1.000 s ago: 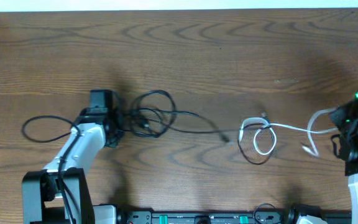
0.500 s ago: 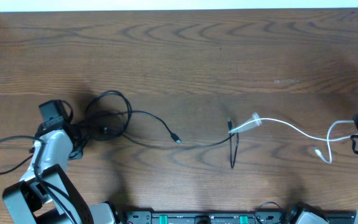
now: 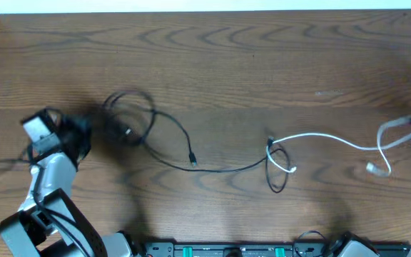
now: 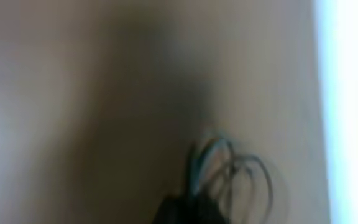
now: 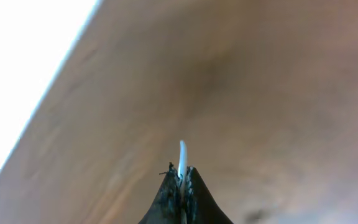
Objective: Untangle cables
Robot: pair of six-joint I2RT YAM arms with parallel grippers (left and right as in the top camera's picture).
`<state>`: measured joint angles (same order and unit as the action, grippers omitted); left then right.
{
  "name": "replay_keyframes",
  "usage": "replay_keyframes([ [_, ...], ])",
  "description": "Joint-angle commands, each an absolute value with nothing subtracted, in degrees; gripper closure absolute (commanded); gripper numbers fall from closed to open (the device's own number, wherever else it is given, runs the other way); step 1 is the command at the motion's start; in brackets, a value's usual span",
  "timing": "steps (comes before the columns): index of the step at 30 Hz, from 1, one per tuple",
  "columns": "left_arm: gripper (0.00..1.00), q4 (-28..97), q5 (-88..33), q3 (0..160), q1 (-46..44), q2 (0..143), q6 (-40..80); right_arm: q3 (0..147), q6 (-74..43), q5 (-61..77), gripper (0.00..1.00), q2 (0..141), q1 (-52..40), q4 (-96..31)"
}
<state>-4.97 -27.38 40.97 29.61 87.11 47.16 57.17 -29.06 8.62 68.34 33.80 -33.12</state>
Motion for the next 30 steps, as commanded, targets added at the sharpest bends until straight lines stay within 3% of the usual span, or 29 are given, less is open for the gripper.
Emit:
replay_keyframes([
  [1,0.78,-15.9,-59.4,41.5,21.7,86.8,34.2,57.4,-19.4,25.6,0.99,70.5,30.9,-32.1],
  [2,0.65,-18.3,-61.2,41.5,19.2,86.8,33.2,57.4,-19.4,24.3,0.99,70.9,30.2,-32.5],
  [5,0.49,-19.6,-61.5,41.5,12.0,86.8,29.5,57.4,-19.4,22.0,0.99,72.0,28.3,-34.5],
  [7,0.23,-18.7,-60.4,41.5,7.1,86.8,27.5,57.4,-18.6,22.0,0.99,72.5,27.4,-35.5],
  [9,0.12,-17.0,-57.7,41.5,2.6,86.8,27.6,57.4,-17.9,21.9,0.99,72.8,26.9,-35.6],
  [22,0.09,-3.5,-42.7,41.5,-23.4,86.8,31.1,57.4,-17.9,21.7,0.99,72.9,26.7,-36.5],
  [30,0.09,-1.5,-5.1,41.5,-42.5,86.8,27.6,57.3,-17.9,21.3,0.99,72.9,26.7,-37.7],
])
